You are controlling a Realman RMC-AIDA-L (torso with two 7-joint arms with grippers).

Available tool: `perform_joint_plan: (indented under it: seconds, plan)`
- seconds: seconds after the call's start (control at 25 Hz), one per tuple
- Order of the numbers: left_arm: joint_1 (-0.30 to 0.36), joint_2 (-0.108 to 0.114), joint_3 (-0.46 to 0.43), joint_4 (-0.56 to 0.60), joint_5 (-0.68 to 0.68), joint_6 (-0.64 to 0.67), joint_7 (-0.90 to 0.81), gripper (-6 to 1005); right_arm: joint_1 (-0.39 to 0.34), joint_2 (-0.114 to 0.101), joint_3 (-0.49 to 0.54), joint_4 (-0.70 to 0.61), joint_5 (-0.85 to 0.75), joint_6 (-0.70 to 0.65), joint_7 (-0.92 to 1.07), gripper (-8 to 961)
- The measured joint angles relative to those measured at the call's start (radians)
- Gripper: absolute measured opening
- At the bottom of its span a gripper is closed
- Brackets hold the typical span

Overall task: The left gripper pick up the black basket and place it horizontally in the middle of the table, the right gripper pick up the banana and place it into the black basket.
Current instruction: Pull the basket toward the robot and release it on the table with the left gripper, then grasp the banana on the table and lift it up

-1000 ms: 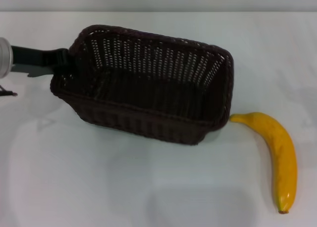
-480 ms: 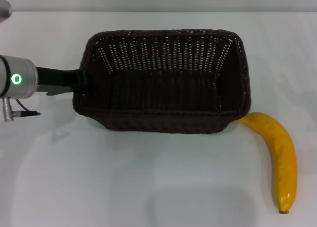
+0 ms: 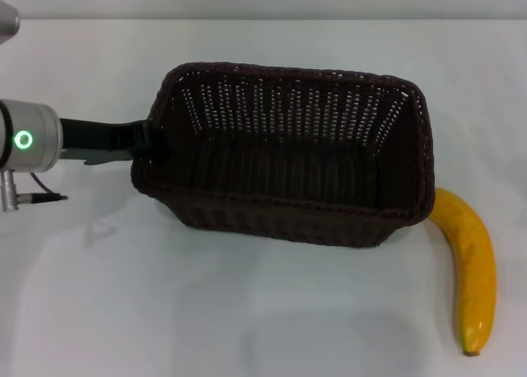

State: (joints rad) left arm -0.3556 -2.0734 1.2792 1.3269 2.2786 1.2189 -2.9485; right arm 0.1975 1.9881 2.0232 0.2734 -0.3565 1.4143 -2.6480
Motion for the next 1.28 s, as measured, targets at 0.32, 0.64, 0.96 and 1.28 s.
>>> perform_joint_plan:
  seconds: [0.32, 0.64, 0.96, 1.28]
  plan:
    - [0.0, 0.001, -0.059, -0.008, -0.003, 0.051, 0.051, 456, -0.001, 0.0, 0.0, 0.0, -0.005, 0.002, 0.006, 843]
    - [-0.004, 0.002, -0.354, 0.036, -0.13, 0.16, 0.334, 757, -0.055, 0.0, -0.002, 0.069, -0.007, 0.014, 0.045, 842]
    - [0.045, 0.002, -0.615, -0.021, -0.388, 0.177, 0.795, 882, -0.142, -0.1, -0.001, 0.283, -0.151, -0.101, 0.459, 841]
    - [0.142, 0.008, -0.693, -0.204, -0.737, 0.179, 1.134, 885, -0.123, -0.237, 0.168, 0.48, -0.667, -0.092, 1.14, 840]
